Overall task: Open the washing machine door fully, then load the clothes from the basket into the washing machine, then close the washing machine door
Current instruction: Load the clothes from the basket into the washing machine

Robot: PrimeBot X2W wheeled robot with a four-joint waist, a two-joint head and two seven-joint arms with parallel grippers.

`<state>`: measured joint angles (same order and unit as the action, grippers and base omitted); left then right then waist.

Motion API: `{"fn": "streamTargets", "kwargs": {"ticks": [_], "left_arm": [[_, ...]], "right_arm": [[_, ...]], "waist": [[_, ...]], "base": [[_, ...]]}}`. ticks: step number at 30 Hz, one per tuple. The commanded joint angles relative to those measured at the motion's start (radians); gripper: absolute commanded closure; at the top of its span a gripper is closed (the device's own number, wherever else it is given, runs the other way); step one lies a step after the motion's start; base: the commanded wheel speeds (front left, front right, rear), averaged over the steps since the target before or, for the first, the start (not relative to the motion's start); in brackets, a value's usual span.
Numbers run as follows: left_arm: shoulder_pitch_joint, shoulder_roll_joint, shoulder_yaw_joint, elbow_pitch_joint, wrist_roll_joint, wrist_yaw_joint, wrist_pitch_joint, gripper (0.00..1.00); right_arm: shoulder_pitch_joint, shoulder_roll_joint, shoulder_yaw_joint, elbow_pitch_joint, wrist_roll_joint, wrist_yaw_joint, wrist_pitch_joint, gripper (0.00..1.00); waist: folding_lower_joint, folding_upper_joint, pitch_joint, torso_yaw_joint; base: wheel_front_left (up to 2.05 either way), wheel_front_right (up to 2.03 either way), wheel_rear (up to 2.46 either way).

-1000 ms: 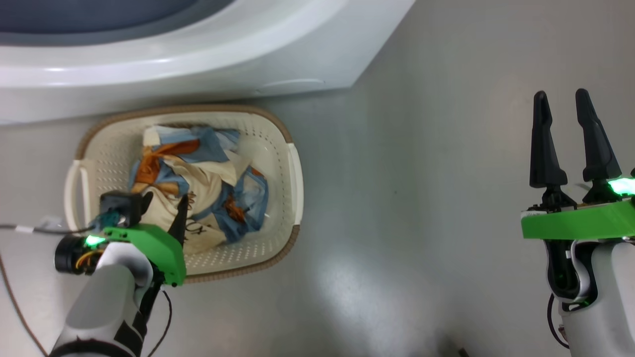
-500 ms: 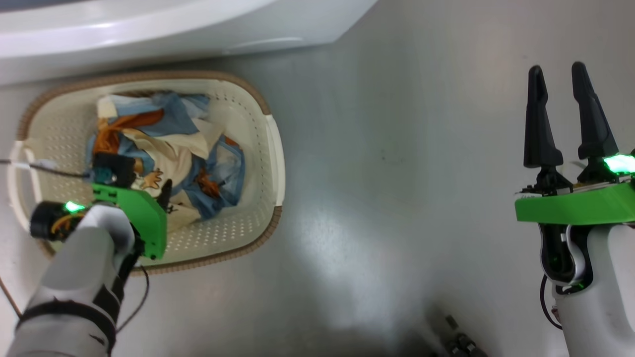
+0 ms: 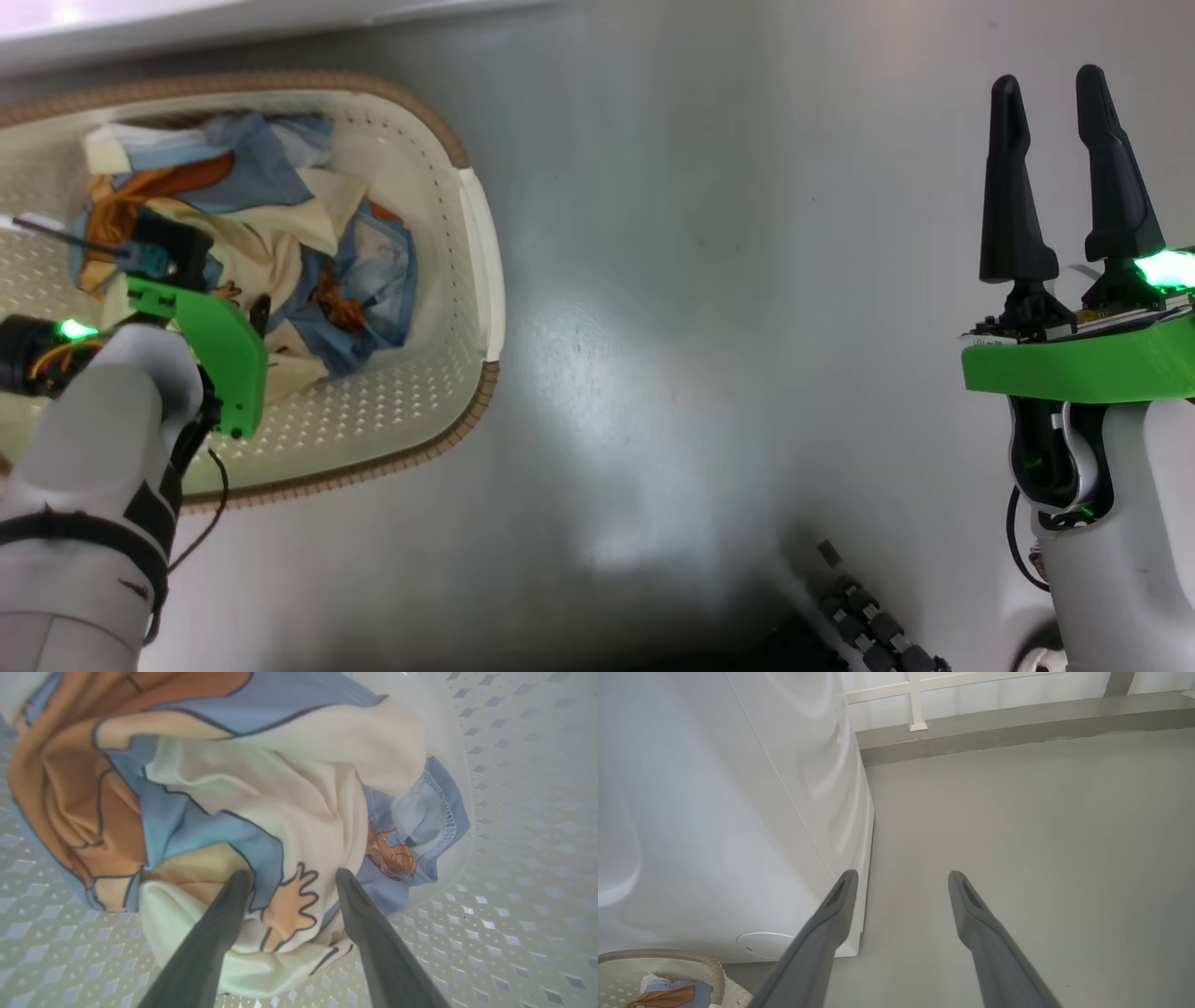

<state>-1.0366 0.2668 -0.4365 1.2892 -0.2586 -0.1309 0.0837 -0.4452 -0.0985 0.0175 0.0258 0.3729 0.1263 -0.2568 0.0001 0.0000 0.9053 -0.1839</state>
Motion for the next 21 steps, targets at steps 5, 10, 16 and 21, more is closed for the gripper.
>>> {"fn": "streamTargets", "kwargs": {"ticks": [5,10,16,21], "left_arm": [[-0.018,0.041,-0.003,-0.002,0.014,0.008,0.019,0.0],[-0.035,0.035,-0.021,-0.001,0.018,0.007,0.034,0.0],[-0.05,0.039,-0.038,0.0,0.018,0.005,0.05,0.0],[-0.051,0.048,-0.04,0.001,0.007,0.004,0.063,0.74]], "right_arm": [[0.013,0.001,0.02,-0.037,0.011,0.004,-0.005,0.0],[0.011,0.005,0.028,-0.044,0.01,0.004,-0.005,0.0],[0.007,0.01,0.044,-0.049,0.012,0.004,-0.005,0.0],[0.01,0.015,0.05,-0.053,0.012,0.004,-0.005,0.0]], "waist": [[-0.0001,0.0,0.045,-0.012],[-0.0001,0.0,0.059,-0.019],[-0.0001,0.0,0.071,-0.037],[-0.0001,0.0,0.073,-0.057]], "base": [[0.0,0.0,0.0],[0.0,0.0,0.0],[0.0,0.0,0.0],[0.0,0.0,0.0]]}}
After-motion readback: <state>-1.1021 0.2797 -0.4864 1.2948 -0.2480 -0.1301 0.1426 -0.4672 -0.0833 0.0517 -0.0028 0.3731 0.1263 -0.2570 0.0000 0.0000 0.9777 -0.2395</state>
